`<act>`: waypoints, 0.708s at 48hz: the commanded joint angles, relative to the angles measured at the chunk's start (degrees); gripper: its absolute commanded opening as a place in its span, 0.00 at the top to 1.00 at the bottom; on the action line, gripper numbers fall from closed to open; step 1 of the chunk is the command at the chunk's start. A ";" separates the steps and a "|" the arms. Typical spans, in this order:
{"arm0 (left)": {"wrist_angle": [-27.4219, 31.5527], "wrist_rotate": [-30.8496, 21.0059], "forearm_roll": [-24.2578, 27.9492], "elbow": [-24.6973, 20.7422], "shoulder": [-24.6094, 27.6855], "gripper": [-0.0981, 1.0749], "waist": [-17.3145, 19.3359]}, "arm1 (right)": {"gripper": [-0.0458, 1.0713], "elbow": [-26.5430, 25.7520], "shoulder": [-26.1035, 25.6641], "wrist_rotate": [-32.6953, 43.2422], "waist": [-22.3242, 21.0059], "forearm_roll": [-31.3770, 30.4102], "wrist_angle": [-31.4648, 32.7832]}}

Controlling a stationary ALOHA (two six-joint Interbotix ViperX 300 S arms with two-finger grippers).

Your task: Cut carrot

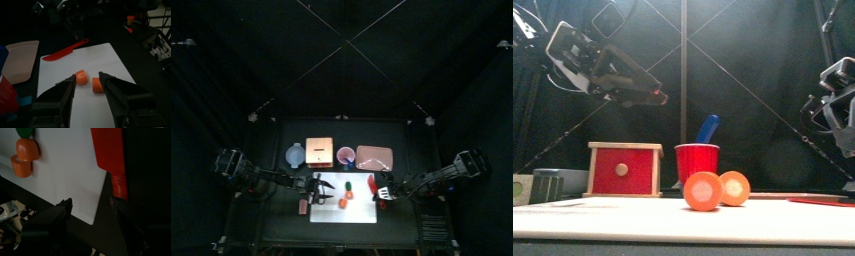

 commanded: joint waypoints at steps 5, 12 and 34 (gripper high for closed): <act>-0.53 -0.18 0.00 -0.18 -1.58 0.24 0.00 | 0.13 -2.72 -3.96 -1.49 0.09 -10.37 0.26; -0.62 -0.35 -0.97 0.62 -3.78 0.24 -0.09 | 0.13 -5.80 -8.61 -6.24 0.18 -29.09 2.72; -3.96 -0.18 -8.26 7.38 -10.46 0.24 0.00 | 0.13 -7.12 -11.43 -12.39 -1.05 -62.67 5.01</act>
